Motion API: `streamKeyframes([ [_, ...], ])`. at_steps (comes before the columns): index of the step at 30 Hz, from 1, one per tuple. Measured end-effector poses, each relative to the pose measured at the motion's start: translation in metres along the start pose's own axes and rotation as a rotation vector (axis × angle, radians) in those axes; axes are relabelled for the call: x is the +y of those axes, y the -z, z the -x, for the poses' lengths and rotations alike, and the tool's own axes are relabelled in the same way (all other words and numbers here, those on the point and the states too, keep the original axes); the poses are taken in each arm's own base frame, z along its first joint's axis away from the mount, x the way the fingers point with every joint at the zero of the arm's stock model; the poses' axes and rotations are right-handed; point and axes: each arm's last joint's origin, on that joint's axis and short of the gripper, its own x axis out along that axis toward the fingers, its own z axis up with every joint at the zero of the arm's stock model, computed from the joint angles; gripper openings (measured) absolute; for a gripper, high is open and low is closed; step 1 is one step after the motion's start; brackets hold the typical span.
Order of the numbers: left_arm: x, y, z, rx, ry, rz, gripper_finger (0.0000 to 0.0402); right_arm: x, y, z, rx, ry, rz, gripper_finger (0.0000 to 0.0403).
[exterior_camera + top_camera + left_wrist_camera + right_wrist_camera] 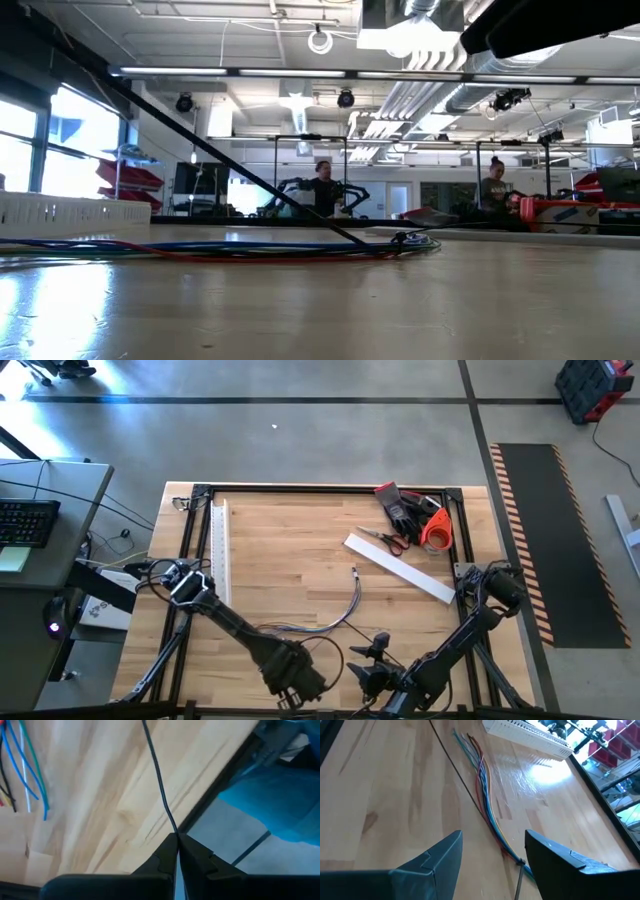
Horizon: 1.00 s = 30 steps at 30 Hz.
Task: Ziptie cables
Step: Wrap the zip tie on the cable
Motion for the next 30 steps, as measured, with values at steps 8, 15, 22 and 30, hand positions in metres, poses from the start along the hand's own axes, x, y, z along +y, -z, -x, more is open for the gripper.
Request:
streamKeyframes([
  [8,0.0,-0.001,-0.01,0.053,0.026,0.017,0.0,-0.014,-0.004,-0.028,0.136,-0.14,0.115,0.0199],
  [15,-0.009,0.017,-0.015,0.102,0.03,0.036,0.0,-0.054,-0.011,-0.083,0.273,-0.274,0.234,0.0178],
  [22,-0.011,0.024,-0.017,0.106,0.02,0.062,0.0,-0.085,0.001,-0.14,0.4,-0.514,0.208,0.0158],
  [30,-0.013,0.026,-0.018,0.104,0.024,0.064,0.0,-0.094,0.013,-0.168,0.442,-0.534,0.193,0.0143],
])
